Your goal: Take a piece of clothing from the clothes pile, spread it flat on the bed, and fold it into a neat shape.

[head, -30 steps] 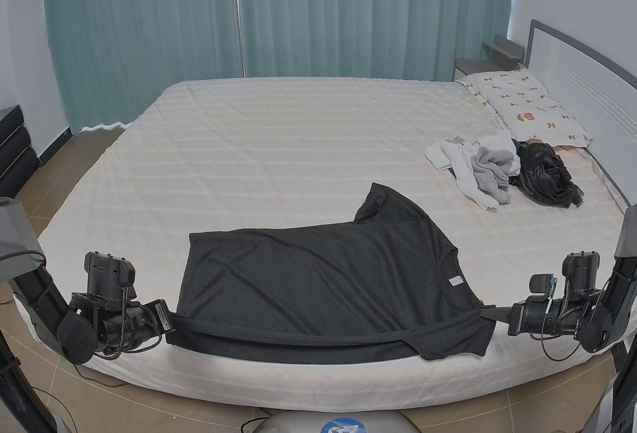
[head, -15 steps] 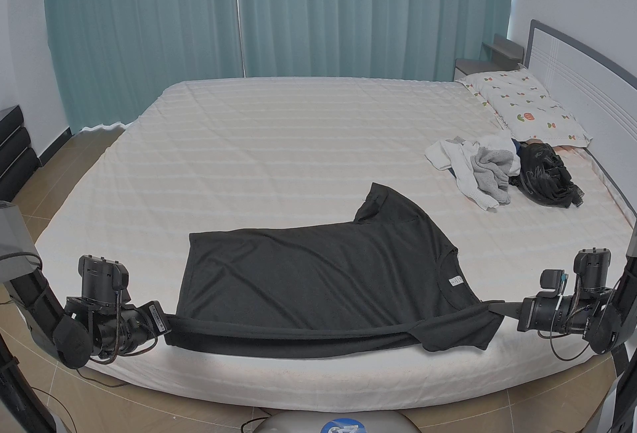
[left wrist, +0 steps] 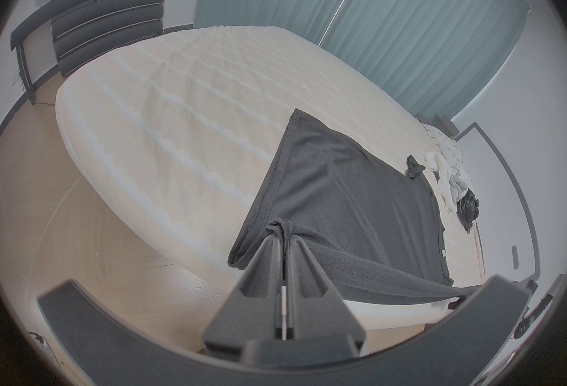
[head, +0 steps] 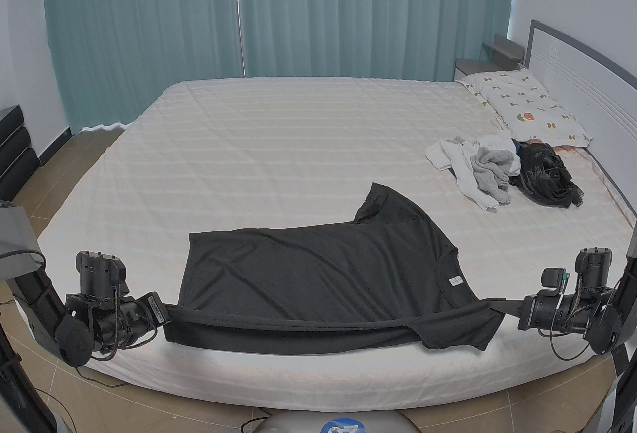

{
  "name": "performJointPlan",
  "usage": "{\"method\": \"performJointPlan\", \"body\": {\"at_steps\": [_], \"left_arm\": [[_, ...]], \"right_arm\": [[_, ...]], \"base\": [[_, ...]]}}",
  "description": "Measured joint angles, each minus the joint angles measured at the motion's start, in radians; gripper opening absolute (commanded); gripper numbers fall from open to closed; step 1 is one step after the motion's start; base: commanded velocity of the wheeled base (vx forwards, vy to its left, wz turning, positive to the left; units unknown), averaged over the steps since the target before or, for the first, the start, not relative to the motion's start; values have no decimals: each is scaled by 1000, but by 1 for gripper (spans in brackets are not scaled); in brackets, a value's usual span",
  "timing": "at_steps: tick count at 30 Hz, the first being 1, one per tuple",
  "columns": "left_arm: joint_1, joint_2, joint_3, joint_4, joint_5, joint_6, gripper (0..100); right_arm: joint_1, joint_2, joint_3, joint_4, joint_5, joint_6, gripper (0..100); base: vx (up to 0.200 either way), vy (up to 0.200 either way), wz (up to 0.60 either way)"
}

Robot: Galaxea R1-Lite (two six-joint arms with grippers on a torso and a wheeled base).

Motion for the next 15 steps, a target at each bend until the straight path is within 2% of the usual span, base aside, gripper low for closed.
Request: {"method": "performJointPlan", "body": {"at_steps": [9, 15], "left_arm": [[6, 65, -59, -2, 3, -13, 0], [4, 123, -132, 0, 8, -19, 0]], "right_arm": [[6, 62, -64, 0, -7, 1, 0], [7, 140, -136, 1, -40, 2, 0]], "base": [[0, 0, 0], [0, 0, 0]]}}
